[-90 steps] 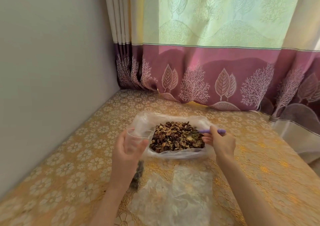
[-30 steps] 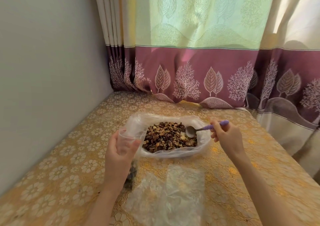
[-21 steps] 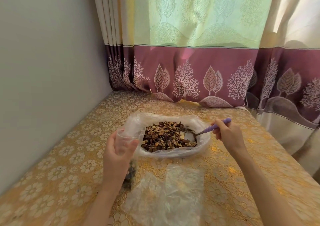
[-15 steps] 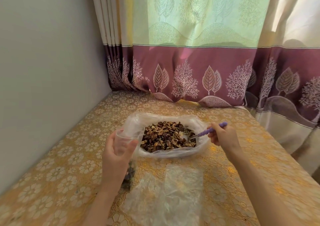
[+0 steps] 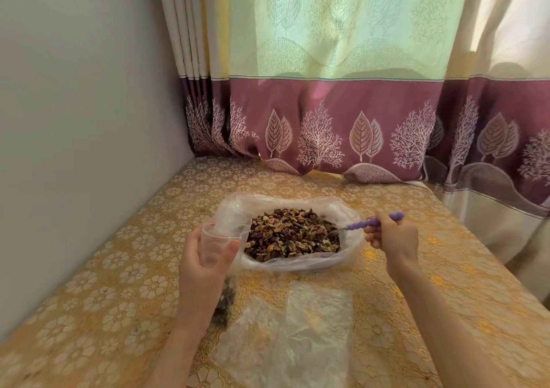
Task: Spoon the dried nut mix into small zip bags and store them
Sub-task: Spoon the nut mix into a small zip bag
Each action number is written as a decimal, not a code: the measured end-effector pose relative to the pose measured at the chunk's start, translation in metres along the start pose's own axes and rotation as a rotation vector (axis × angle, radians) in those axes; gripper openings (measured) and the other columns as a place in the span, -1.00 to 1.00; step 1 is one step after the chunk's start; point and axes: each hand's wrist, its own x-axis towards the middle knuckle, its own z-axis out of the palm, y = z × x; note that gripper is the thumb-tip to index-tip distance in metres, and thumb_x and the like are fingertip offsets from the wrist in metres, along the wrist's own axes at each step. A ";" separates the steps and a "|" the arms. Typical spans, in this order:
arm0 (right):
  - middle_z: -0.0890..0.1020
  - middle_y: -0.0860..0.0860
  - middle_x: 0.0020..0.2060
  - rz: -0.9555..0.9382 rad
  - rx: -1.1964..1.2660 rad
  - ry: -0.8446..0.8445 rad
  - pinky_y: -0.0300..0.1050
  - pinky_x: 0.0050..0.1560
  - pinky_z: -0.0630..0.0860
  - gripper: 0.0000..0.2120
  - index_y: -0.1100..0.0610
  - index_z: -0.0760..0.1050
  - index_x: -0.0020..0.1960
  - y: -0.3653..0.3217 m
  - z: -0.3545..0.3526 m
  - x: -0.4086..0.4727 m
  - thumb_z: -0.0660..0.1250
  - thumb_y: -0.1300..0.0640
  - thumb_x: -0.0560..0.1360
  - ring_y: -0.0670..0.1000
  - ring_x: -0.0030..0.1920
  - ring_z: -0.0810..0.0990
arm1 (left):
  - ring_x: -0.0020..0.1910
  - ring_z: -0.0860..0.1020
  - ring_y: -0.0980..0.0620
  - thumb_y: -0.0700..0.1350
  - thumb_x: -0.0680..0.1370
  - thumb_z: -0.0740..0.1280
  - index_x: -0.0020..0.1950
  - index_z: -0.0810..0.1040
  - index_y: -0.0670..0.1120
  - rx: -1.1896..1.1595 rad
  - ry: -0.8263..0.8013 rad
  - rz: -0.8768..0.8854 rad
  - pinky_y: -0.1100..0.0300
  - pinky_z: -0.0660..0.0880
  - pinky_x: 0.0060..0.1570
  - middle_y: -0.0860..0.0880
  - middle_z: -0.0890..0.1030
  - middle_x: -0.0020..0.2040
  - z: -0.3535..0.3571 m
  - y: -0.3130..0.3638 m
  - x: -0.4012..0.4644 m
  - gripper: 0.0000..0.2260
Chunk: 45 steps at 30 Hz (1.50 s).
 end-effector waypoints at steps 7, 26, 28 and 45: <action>0.66 0.16 -0.41 -0.043 0.120 -0.087 -0.31 -0.61 0.28 -0.66 0.28 0.47 -0.36 -0.027 0.021 -0.004 0.16 0.26 0.56 -0.08 -0.55 0.43 | -0.13 0.62 0.16 0.18 0.30 0.38 0.21 0.43 0.06 -0.010 -0.005 -0.009 0.35 0.54 -0.32 0.01 0.60 0.03 0.000 0.002 -0.001 -0.48; 0.70 0.11 -0.31 -0.402 0.109 -0.562 -0.23 -0.49 0.45 -0.75 0.23 0.54 -0.22 -0.075 0.085 -0.077 0.19 0.24 0.59 0.02 -0.45 0.51 | -0.22 0.58 0.29 0.22 0.27 0.39 0.29 0.45 -0.07 -0.013 -0.006 -0.009 0.45 0.48 -0.28 0.04 0.63 -0.08 0.001 0.000 -0.001 -0.33; 0.70 0.08 -0.30 -0.436 0.087 -0.586 -0.22 -0.46 0.47 -0.79 0.22 0.54 -0.17 -0.075 0.083 -0.079 0.21 0.24 0.58 0.03 -0.42 0.52 | -0.22 0.57 0.23 0.22 0.27 0.40 0.32 0.41 -0.10 -0.010 -0.005 -0.029 0.45 0.48 -0.29 -0.04 0.62 -0.08 0.000 -0.002 0.000 -0.29; 0.65 -0.02 -0.48 -0.288 -0.044 -0.042 -0.26 -0.54 0.49 -0.70 0.32 0.54 -0.23 -0.029 0.029 -0.016 0.26 0.15 0.57 -0.05 -0.53 0.56 | -0.30 0.62 0.21 0.30 0.30 0.39 0.26 0.43 0.03 -0.043 -0.010 -0.014 0.40 0.51 -0.38 0.22 0.64 -0.10 0.000 -0.004 0.000 -0.37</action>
